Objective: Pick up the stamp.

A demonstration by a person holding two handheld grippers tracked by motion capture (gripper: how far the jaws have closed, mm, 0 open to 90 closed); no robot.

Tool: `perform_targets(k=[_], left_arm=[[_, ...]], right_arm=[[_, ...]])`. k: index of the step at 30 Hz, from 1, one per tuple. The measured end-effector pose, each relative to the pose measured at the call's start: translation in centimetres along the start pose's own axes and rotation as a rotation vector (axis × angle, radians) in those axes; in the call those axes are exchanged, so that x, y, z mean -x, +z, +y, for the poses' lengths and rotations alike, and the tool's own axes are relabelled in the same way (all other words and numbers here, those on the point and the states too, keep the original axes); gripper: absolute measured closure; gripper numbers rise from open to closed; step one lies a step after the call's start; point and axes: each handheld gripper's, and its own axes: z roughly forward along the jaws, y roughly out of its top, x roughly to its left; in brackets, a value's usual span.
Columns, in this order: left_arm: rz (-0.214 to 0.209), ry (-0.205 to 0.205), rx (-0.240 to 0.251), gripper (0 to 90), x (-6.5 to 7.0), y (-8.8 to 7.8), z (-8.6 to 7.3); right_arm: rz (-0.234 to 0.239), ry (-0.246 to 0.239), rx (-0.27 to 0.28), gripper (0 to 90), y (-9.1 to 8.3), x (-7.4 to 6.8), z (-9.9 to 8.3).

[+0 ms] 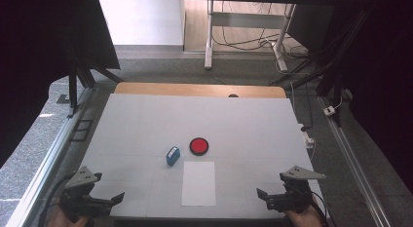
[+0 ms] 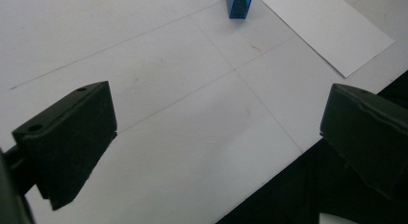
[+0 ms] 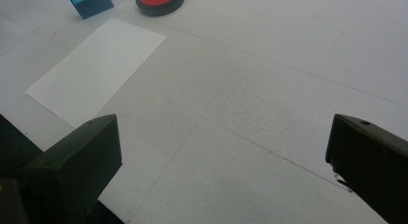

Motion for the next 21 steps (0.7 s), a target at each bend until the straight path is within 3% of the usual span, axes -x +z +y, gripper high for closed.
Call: perform_targets(k=[7, 21], left_arm=[[-0.048, 0.029, 0.007, 0.0, 0.0, 1.1, 0.9], [-0.086, 0.077, -0.009, 0.0, 0.4, 3.5, 2.6]], right_arm=[[0.000, 0.002, -0.002, 0.0, 0.0, 0.0, 0.0], [-0.004, 0.003, -0.009, 0.0, 0.1, 0.0, 0.0]])
